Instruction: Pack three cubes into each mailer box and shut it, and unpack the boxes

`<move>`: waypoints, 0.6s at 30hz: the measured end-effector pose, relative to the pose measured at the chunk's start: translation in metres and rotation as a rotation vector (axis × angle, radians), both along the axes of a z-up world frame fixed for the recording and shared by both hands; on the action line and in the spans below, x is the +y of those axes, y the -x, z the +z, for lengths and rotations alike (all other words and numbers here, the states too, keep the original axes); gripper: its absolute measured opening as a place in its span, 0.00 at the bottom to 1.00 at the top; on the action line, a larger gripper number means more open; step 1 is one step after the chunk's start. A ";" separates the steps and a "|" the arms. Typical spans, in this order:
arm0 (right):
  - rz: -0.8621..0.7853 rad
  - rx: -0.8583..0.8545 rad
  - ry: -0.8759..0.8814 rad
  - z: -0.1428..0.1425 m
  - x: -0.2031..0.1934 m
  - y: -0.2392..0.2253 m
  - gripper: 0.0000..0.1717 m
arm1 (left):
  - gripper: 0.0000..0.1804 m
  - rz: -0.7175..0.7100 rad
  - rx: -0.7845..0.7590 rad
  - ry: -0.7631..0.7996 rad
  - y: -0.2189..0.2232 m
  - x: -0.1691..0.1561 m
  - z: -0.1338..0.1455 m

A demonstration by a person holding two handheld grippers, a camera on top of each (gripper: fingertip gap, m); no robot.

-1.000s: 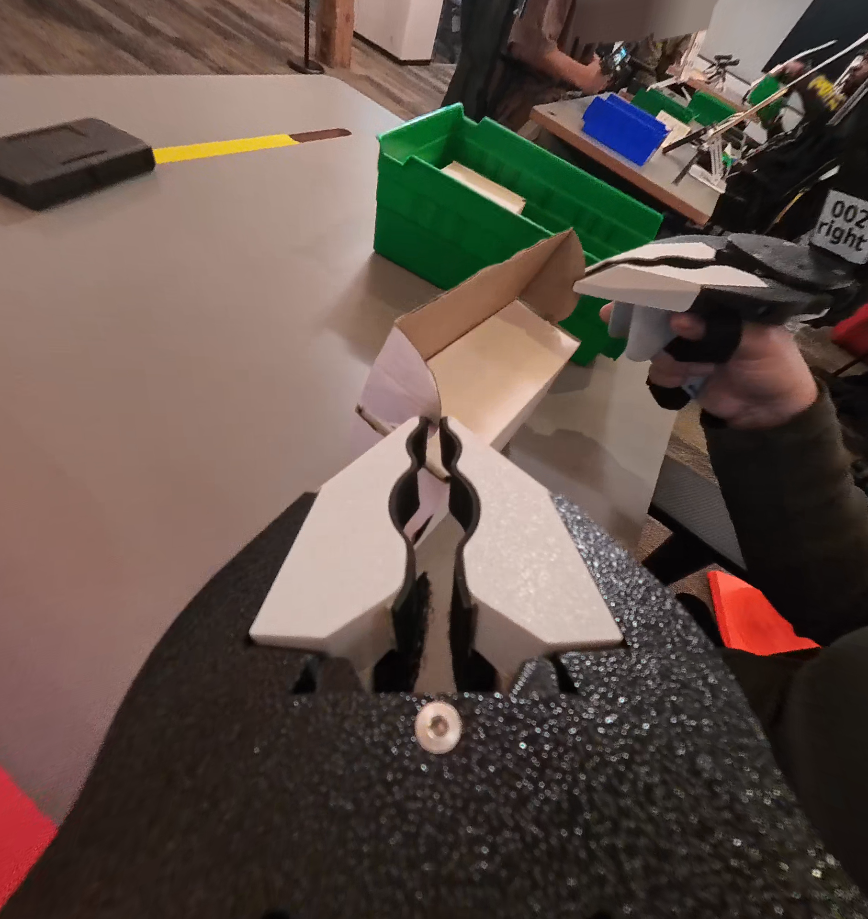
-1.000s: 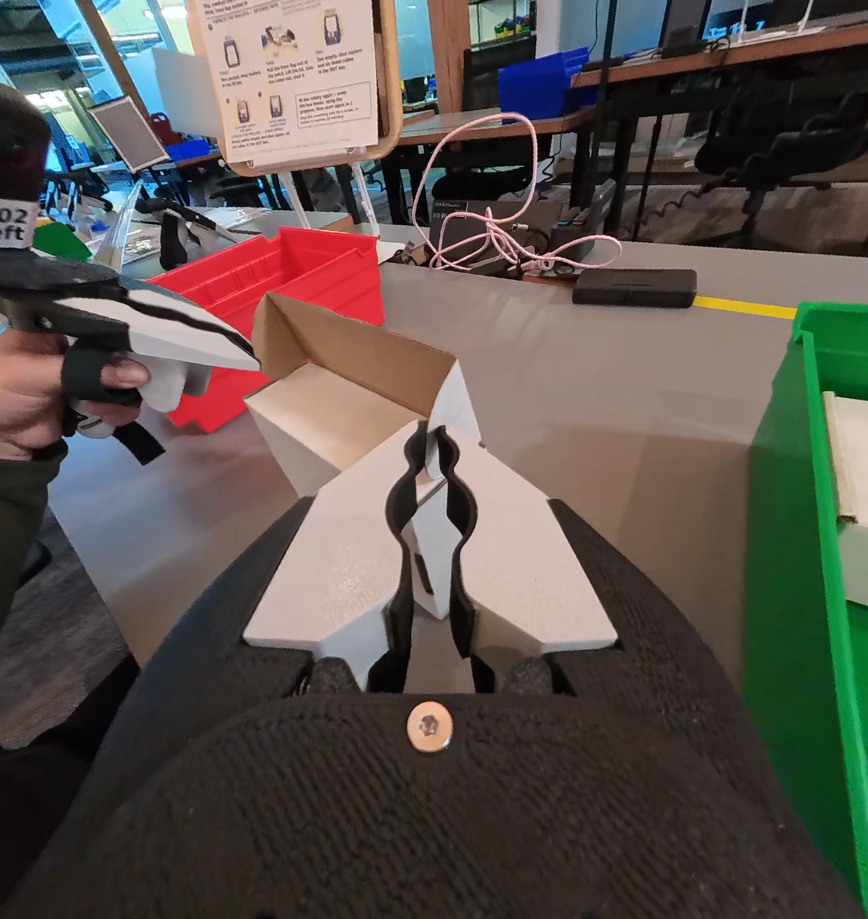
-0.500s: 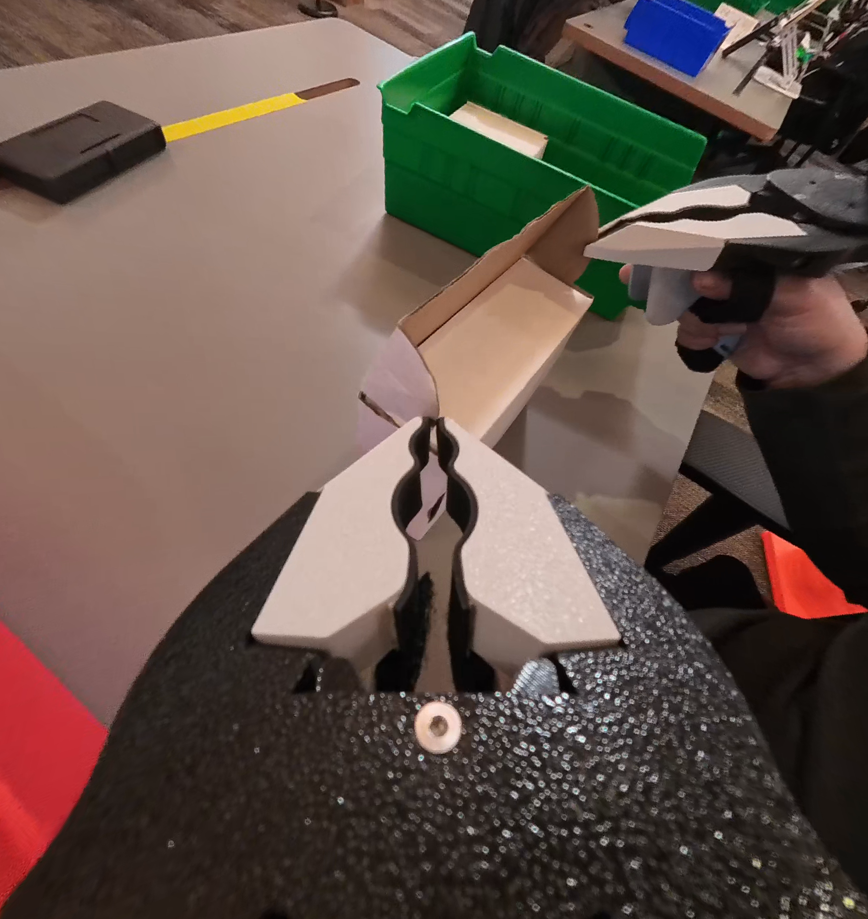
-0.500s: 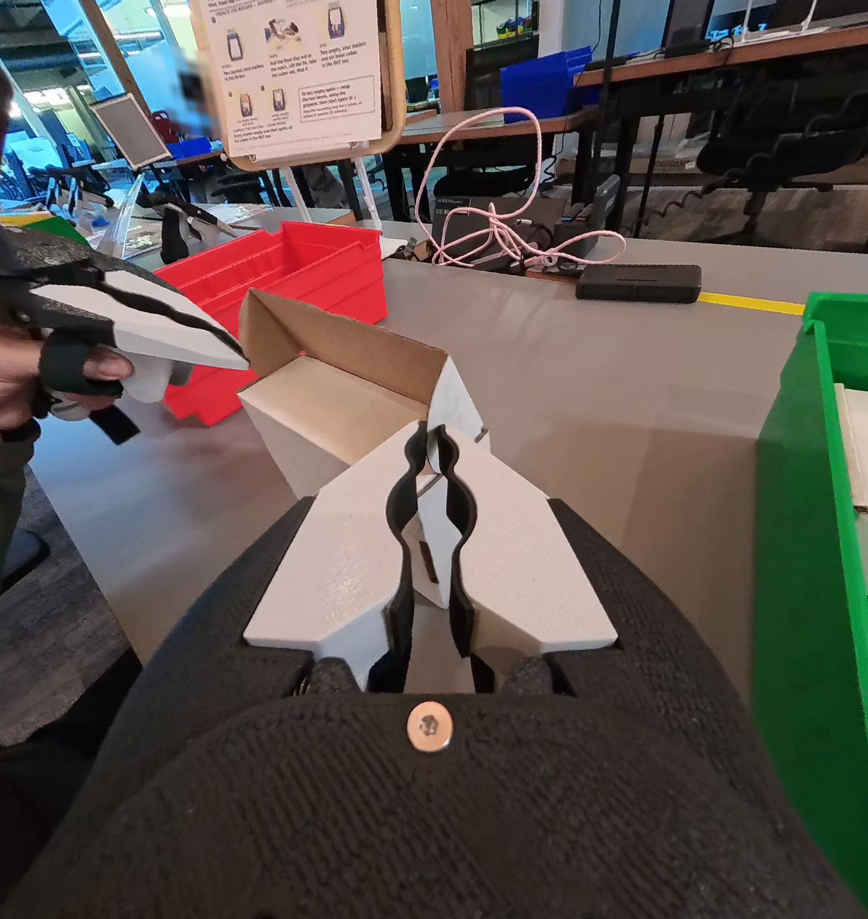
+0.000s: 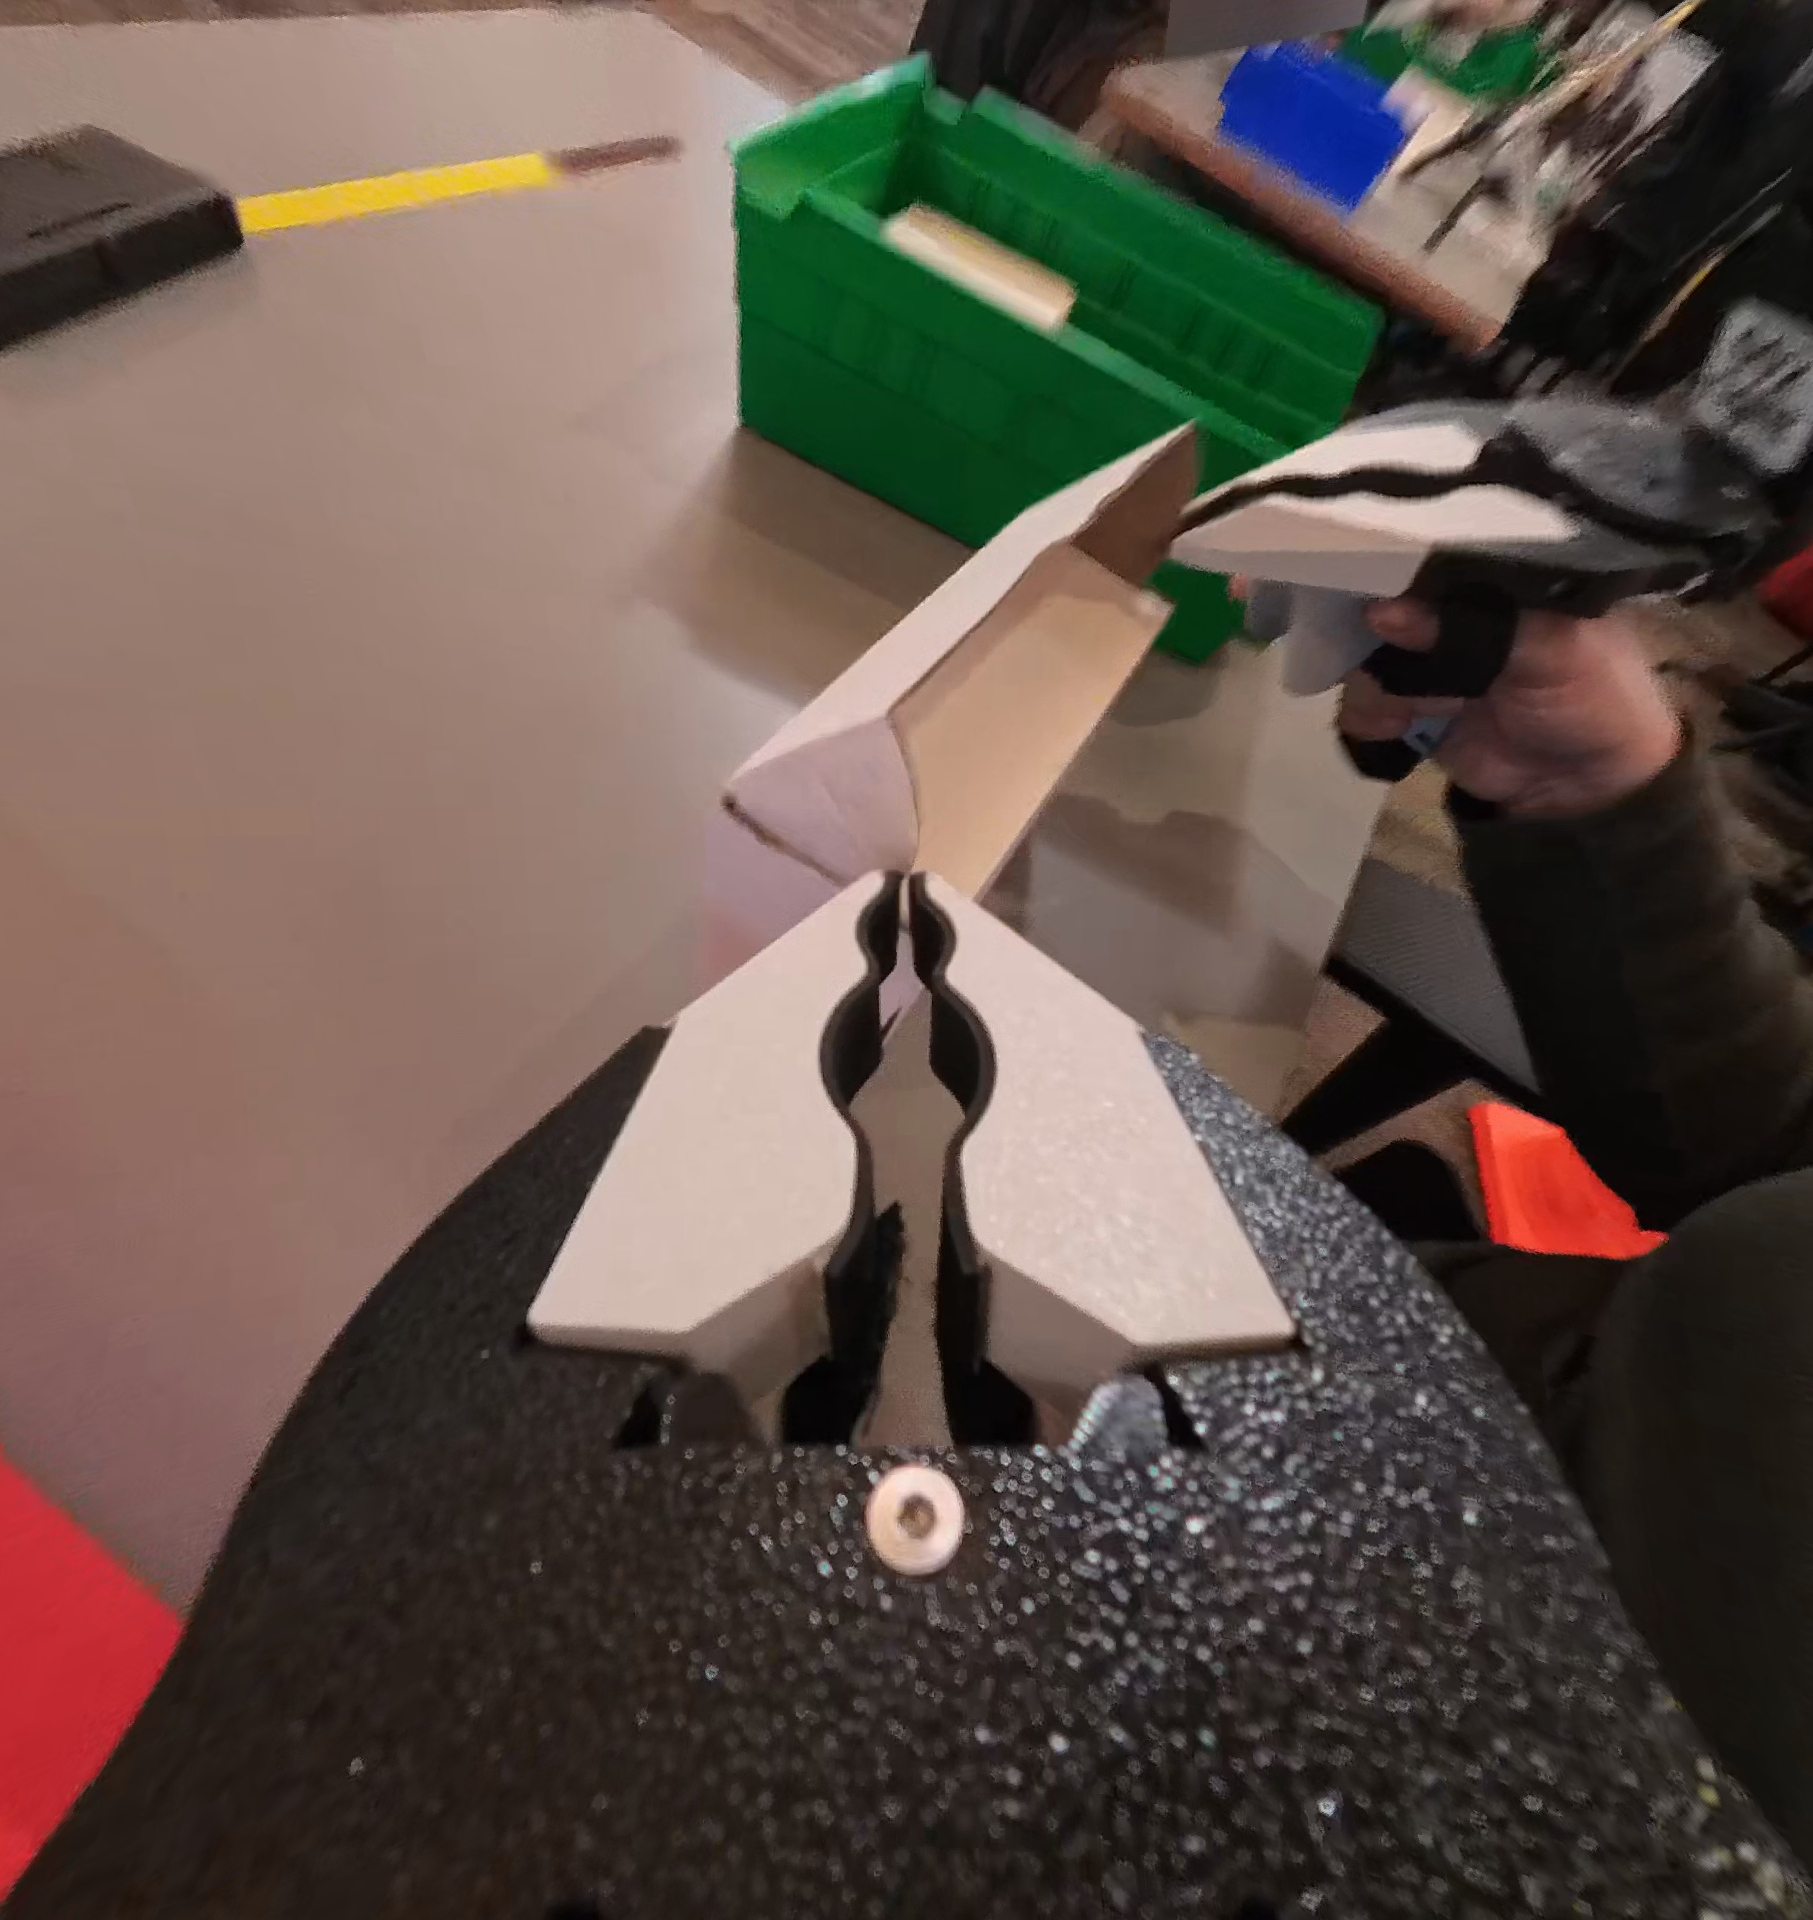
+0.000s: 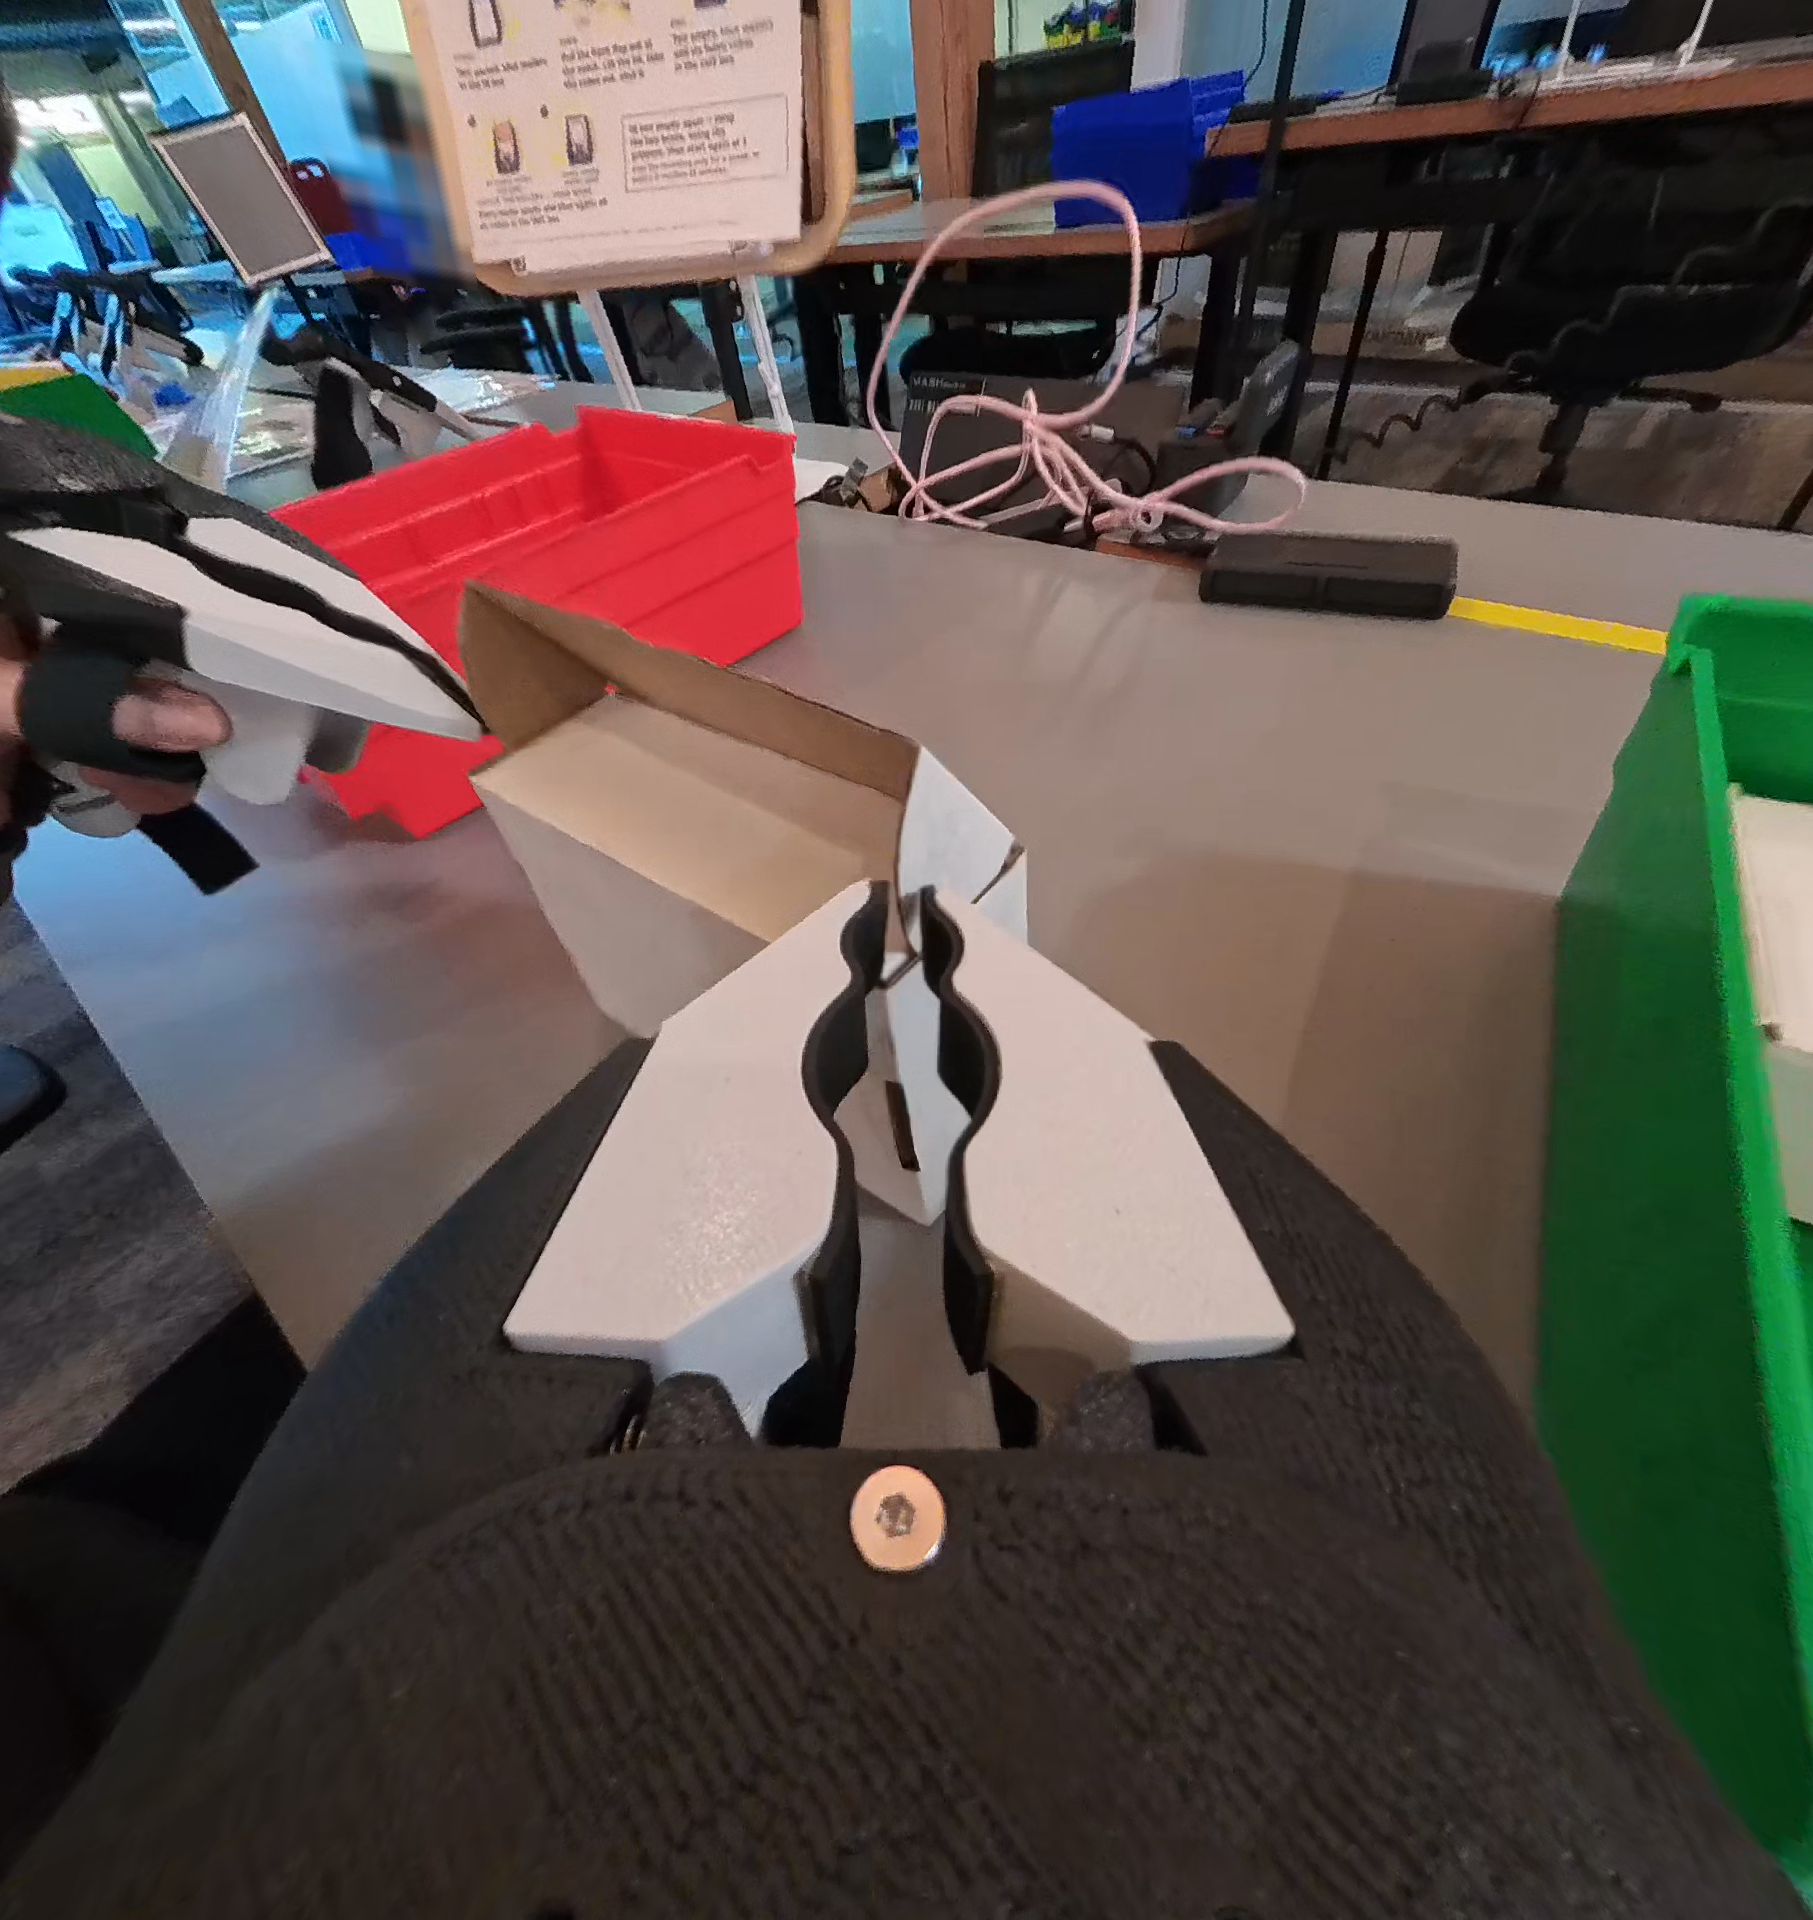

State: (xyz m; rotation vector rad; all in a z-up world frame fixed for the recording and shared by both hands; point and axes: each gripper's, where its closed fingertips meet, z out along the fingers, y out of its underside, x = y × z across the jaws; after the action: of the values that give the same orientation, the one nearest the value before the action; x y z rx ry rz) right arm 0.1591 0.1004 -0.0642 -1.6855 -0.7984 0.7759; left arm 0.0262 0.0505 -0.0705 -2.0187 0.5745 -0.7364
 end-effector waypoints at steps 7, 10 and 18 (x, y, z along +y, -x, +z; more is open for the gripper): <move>-0.059 0.049 -0.200 0.056 0.008 -0.002 0.00 | 0.00 0.164 -0.096 -0.324 0.019 0.019 0.070; -0.079 -0.017 -0.226 0.054 0.018 0.018 0.00 | 0.00 0.164 -0.009 -0.359 -0.001 0.030 0.065; -0.071 -0.066 -0.121 0.014 0.016 0.025 0.00 | 0.00 0.120 -0.003 -0.201 -0.013 0.029 0.014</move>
State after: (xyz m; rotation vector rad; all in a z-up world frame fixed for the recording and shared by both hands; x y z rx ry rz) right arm 0.1343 0.1162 -0.0501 -1.6293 -0.8109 0.6140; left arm 0.0395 0.0795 -0.0563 -1.8475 0.5004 -0.5859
